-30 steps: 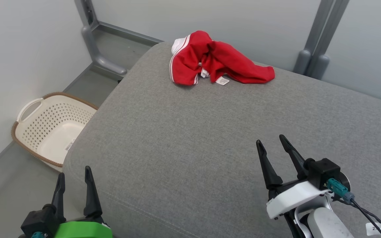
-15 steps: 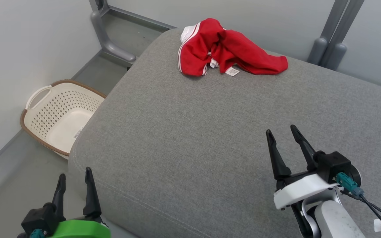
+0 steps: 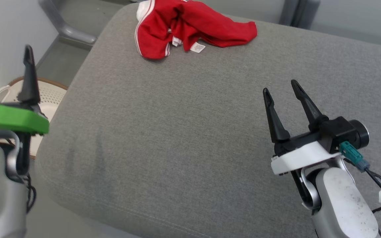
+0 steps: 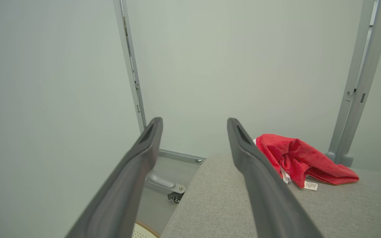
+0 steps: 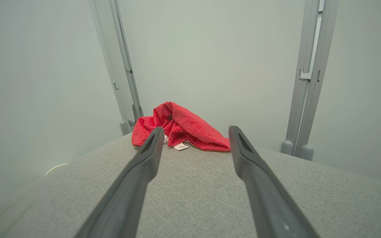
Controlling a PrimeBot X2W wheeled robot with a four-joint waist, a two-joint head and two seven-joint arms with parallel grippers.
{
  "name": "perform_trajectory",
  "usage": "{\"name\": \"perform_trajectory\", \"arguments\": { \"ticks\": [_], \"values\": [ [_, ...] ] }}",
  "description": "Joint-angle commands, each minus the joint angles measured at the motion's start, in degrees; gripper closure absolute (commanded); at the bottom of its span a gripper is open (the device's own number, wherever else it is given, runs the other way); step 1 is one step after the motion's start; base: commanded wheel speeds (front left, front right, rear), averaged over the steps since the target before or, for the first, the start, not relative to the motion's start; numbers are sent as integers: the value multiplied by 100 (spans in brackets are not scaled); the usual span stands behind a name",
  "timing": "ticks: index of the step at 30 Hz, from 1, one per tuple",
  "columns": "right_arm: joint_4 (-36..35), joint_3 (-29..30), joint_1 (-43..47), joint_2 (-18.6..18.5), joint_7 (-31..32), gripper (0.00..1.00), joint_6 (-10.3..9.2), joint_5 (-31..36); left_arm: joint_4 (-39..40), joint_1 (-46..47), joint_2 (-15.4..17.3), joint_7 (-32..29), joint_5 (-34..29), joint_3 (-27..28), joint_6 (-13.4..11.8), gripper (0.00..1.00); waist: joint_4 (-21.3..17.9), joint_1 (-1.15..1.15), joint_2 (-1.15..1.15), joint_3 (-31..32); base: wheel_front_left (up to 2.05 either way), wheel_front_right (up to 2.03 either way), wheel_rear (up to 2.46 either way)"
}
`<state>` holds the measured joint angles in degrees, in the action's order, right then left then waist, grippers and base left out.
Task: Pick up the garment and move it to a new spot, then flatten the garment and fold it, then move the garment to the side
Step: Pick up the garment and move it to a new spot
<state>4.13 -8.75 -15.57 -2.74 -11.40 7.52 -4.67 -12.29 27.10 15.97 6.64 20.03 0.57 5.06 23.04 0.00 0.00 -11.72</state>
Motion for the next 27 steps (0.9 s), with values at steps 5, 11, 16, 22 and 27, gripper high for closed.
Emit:
{"name": "perform_trajectory", "arguments": {
  "ticks": [5,11,16,22,27],
  "values": [
    [-366,-76,-566,-36,66,0,-7,259,-591,1346,755,-496,-190,-134,144,0,-1287,0,0,-1180,0,0,0],
    [-856,-23,-816,-59,89,0,-7,298,-1311,2368,1213,-856,-59,-348,212,0,-1844,0,0,-1742,0,0,0],
    [-1256,-13,-861,-42,115,0,-6,167,-1863,2887,1430,-1230,162,-784,240,0,-2192,0,0,-2103,0,0,0],
    [-1550,-17,-839,-36,168,0,-6,247,-2057,3168,1720,-1671,925,-1613,239,0,-2389,0,0,-2395,0,0,0],
    [-1628,3,-799,-30,141,0,-6,278,-2163,3297,2095,-1638,1255,-2029,234,0,-2475,0,0,-2519,0,0,0]
  ]
}}
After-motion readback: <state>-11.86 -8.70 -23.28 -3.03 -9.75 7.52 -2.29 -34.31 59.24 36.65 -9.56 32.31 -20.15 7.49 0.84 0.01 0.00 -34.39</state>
